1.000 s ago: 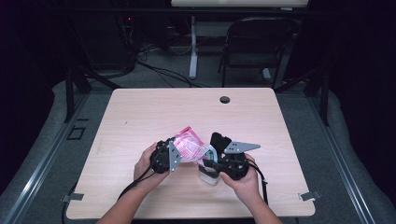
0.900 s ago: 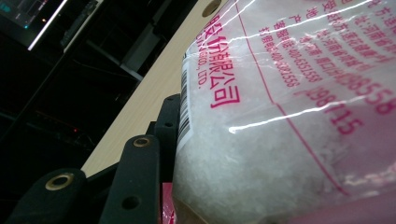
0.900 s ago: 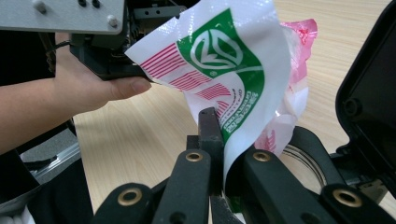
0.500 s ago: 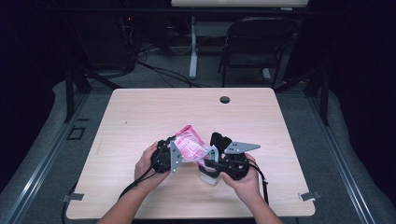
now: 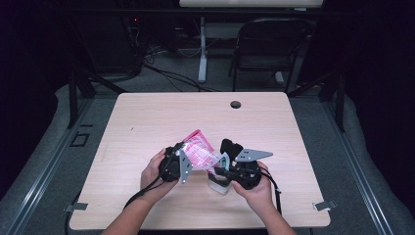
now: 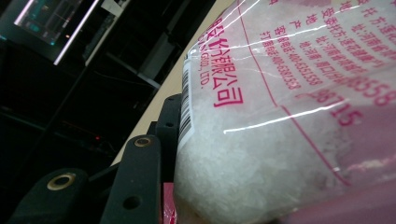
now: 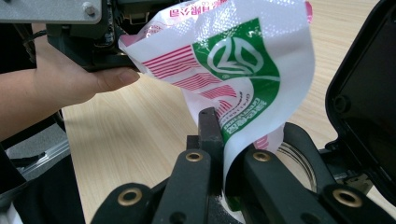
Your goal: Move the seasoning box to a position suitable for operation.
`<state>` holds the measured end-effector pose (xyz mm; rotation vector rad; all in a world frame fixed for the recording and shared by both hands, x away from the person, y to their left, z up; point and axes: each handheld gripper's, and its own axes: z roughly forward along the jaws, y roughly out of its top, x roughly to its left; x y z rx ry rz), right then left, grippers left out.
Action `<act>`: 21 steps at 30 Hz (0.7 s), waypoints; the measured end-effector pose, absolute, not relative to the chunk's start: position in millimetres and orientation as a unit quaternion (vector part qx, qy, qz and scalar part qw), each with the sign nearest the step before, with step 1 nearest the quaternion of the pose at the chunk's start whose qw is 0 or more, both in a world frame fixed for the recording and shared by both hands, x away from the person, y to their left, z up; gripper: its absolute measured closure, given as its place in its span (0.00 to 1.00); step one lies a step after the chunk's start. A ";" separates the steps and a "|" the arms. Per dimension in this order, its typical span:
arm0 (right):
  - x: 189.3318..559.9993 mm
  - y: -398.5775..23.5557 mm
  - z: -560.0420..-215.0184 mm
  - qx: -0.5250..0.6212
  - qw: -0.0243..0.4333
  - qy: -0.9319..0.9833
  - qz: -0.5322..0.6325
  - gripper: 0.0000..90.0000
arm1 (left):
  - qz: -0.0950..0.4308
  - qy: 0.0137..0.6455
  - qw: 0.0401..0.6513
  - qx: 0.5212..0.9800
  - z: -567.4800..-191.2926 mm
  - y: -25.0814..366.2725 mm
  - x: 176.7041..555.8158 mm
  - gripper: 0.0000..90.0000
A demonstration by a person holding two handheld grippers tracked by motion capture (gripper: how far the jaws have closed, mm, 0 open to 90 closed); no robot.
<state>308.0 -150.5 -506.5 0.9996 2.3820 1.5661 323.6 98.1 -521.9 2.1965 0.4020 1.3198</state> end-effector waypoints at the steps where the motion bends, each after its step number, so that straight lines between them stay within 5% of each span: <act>1: 307.8 -150.8 -506.3 0.330 0.061 0.788 0.516 1.00 | 0.490 0.152 0.273 0.814 -522.5 97.6 323.0 0.71; 21: 304.1 -154.2 -507.2 0.332 0.066 0.786 0.517 1.00 | 0.533 0.110 0.247 0.801 -518.4 91.0 316.0 0.71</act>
